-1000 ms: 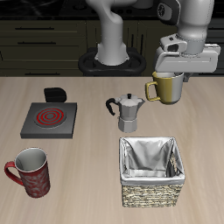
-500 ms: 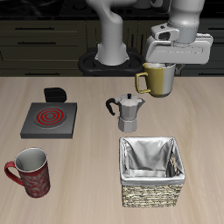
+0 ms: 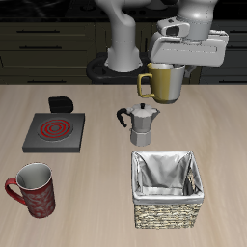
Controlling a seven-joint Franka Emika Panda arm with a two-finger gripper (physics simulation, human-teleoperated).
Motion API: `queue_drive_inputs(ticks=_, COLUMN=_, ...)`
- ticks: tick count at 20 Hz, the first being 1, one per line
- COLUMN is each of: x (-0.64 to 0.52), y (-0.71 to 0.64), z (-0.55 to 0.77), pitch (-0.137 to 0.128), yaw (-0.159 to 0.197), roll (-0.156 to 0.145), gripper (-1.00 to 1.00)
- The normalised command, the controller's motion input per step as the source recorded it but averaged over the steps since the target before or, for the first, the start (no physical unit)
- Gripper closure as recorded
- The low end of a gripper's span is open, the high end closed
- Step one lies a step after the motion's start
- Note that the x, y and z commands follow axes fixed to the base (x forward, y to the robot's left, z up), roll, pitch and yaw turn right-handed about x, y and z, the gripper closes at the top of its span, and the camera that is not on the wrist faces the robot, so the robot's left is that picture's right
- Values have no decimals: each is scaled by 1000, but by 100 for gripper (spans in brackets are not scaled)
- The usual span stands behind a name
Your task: Place the white and yellow mug in the basket
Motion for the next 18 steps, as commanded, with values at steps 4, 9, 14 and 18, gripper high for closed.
queue_drive_inputs(ticks=4, x=164, y=-90, z=179, pitch=-20, yaw=12, roll=-12, gripper=100)
queue_drive_inputs(ticks=9, x=322, y=-197, z=198, pitch=39, yaw=-11, roll=-22, gripper=100)
queue_drive_inputs(ticks=14, x=277, y=-46, z=129, pitch=15, yaw=5, roll=-7, gripper=100)
queue_drive_inputs(ticks=18, x=288, y=-169, z=219, pitch=17, yaw=-13, roll=-19, gripper=100)
